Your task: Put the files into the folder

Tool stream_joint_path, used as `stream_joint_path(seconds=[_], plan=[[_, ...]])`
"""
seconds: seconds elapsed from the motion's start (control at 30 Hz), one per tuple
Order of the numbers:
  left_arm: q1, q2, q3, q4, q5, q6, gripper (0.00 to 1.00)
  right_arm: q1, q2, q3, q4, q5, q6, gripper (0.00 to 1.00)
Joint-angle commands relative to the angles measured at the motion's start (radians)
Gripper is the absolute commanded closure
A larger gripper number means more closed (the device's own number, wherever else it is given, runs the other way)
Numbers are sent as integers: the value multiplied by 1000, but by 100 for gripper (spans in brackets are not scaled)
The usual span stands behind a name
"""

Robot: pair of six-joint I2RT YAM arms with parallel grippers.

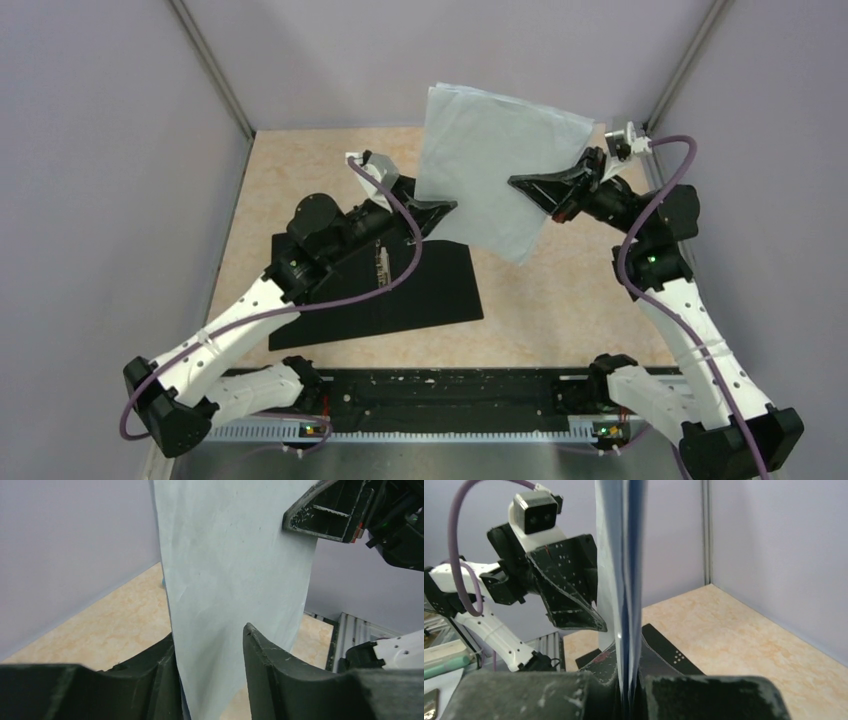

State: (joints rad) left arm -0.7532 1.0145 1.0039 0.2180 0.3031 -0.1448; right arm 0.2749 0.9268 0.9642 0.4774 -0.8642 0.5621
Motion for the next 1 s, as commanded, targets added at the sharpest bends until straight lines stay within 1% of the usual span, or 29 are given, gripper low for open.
stream_joint_path(seconds=[0.0,0.23,0.37,0.53,0.67,0.8,0.83,0.9,0.97], plan=[[6,36,2,96,-55,18,50,16,-23,-43,-22,25,-108,100],[39,119,8,175,-35,9,50,16,7,-47,-74,-7,-192,100],[69,141,-20,240,-24,-13,50,17,15,-67,-82,11,-226,100],[78,166,-76,327,-22,-9,49,19,35,-125,-73,62,-277,100],[80,214,-116,380,-19,2,49,36,66,-170,-16,104,-306,100],[80,252,-200,508,-71,5,49,61,103,-218,51,164,-338,100],[80,262,-216,524,-90,5,50,68,114,-231,68,182,-347,100],[80,279,-251,569,-102,29,54,85,135,-270,122,219,-355,100],[80,297,-296,645,-130,43,59,106,157,-300,166,260,-373,100]])
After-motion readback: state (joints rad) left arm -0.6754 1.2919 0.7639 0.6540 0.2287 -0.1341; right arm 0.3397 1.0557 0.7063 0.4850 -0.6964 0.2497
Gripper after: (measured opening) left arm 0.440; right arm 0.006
